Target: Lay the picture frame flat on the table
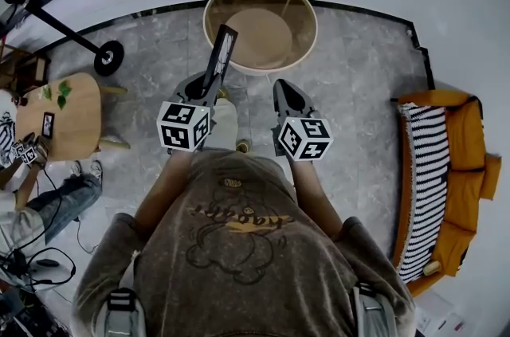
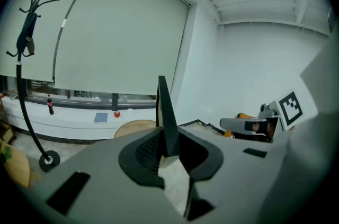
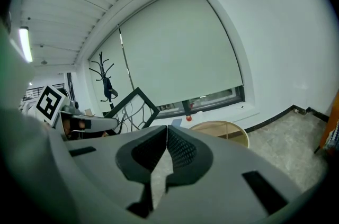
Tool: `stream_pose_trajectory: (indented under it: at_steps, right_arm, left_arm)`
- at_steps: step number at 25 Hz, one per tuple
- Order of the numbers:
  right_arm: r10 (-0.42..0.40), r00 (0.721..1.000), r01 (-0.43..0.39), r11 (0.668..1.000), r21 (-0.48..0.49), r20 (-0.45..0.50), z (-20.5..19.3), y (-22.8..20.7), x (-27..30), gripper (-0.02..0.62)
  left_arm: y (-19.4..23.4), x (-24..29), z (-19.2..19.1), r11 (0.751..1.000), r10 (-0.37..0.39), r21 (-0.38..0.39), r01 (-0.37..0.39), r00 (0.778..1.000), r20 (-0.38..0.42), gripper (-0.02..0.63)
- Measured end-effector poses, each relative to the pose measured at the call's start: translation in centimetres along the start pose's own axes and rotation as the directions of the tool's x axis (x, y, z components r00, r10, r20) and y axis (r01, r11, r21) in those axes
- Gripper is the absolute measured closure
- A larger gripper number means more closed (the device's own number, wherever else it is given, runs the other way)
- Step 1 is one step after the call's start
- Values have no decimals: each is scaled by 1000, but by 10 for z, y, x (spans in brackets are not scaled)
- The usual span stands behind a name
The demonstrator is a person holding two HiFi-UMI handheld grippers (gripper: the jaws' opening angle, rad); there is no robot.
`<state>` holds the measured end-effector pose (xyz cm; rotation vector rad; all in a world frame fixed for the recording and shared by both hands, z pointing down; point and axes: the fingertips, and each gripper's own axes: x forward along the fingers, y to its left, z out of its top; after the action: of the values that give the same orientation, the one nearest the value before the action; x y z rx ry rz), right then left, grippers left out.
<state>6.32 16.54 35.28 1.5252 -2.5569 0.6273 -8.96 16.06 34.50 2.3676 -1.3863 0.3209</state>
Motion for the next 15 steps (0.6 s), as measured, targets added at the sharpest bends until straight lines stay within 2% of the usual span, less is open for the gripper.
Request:
stream_pose_trajectory:
  at_steps: [15]
  right_arm:
    - [-13,1000,13,1000,-10,-27,18,-37,57,577]
  left_arm:
    - [30,67,23,1000,-10,-21,10,1000,-1,541]
